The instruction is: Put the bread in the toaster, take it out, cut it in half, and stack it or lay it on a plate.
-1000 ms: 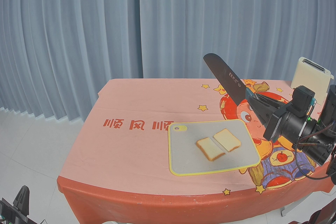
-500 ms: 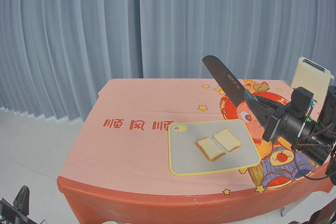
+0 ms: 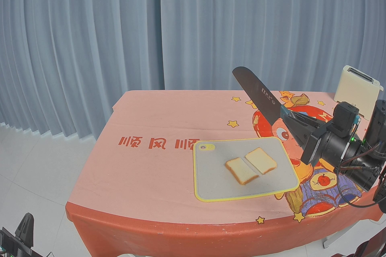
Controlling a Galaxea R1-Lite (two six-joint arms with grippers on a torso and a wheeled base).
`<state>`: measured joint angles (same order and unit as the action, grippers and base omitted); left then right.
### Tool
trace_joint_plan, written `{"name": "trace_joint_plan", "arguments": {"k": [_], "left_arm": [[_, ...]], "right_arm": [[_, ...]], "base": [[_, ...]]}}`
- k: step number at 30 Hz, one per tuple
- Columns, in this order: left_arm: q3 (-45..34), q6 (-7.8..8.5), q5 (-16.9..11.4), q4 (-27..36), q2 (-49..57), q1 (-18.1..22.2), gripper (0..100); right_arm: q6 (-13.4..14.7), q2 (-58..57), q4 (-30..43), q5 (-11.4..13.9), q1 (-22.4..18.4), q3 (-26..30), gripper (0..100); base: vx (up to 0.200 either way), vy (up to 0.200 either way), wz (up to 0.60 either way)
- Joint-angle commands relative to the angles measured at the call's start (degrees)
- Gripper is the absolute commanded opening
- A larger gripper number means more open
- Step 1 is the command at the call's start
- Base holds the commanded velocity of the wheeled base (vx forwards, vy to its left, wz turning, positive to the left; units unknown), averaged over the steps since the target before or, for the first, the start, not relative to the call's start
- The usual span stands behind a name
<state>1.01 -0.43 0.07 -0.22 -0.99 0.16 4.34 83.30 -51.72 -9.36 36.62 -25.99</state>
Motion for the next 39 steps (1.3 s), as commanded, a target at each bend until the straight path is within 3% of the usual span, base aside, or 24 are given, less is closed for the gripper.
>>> {"name": "trace_joint_plan", "arguments": {"k": [1, 25, 39], "left_arm": [[-1.0, -0.01, 0.0, 0.0, -0.2, 0.0, 0], [-1.0, -0.01, 0.1, 0.0, -0.2, 0.0, 0], [-1.0, -0.01, 0.1, 0.0, -0.2, 0.0, 0]], "right_arm": [[0.0, 0.1, 0.0, 0.0, -0.1, 0.0, 0], [0.1, -0.3, -0.1, 0.0, -0.3, -0.2, 0], [0.3, -0.3, 0.0, 1.9, -8.5, -1.7, 0]], "base": [[0.0, 0.0, 0.0], [0.0, 0.0, 0.0], [0.0, 0.0, 0.0]]}}
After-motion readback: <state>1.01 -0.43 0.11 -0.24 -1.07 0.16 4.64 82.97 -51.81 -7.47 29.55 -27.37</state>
